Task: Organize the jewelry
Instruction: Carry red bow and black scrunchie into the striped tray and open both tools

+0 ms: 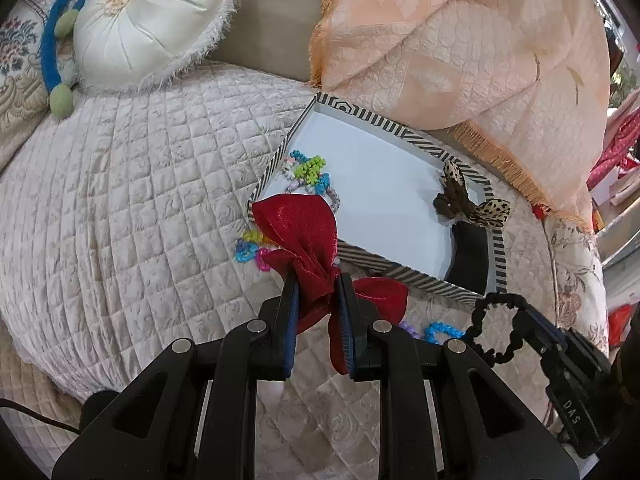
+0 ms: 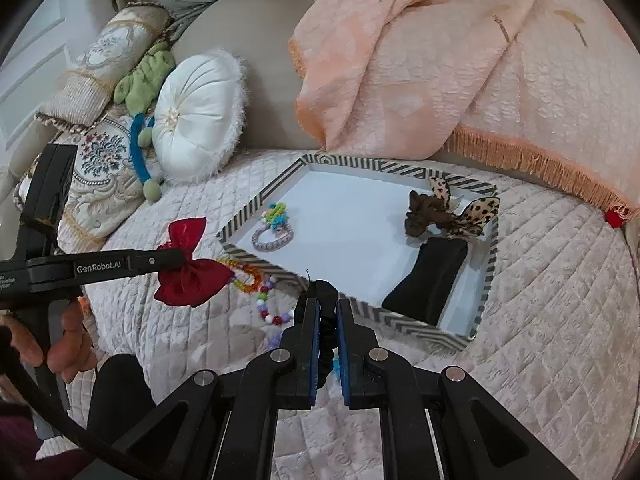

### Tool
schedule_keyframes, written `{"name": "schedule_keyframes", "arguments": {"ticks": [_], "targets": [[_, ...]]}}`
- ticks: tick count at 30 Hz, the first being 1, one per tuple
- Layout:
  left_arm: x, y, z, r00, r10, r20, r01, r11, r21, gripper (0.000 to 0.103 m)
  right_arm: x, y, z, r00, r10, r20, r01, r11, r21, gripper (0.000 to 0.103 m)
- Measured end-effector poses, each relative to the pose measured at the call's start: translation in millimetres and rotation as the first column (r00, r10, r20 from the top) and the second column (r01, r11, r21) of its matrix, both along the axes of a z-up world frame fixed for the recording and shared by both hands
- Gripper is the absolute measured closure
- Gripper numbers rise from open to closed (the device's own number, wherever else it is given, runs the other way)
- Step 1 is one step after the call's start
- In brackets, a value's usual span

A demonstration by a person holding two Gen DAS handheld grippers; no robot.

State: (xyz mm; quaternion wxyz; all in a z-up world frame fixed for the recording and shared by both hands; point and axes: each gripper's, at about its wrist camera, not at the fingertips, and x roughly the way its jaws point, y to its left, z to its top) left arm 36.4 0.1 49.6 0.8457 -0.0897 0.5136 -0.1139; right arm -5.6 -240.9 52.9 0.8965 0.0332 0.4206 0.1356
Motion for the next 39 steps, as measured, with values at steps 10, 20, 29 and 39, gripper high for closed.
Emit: {"name": "schedule_keyframes", "arguments": {"ticks": [10, 20, 29, 39], "targets": [[24, -13, 0, 1.0, -0.009, 0.005, 0.009, 1.0, 0.018, 0.086, 34, -18, -2, 0.999, -0.048, -0.011, 0.048, 0.999, 0.011, 0.096], [56, -35, -4, 1.0, -0.025, 0.011, 0.024, 0.998, 0.057, 0.086, 73, -23, -20, 0.996, -0.07, -0.049, 0.071, 0.997, 0.028, 0.095], [94, -52, -22, 1.0, -0.016, -0.002, 0.016, 0.995, 0.103, 0.086, 100, -36, -44, 0.989, -0.12, -0.084, 0.125, 0.99, 0.061, 0.096], [133, -64, -41, 1.0, -0.007, -0.003, 0.007, 0.992, 0.127, 0.086, 119, -41, -71, 0.984, -0.134, -0.12, 0.139, 0.99, 0.031, 0.095]]}}
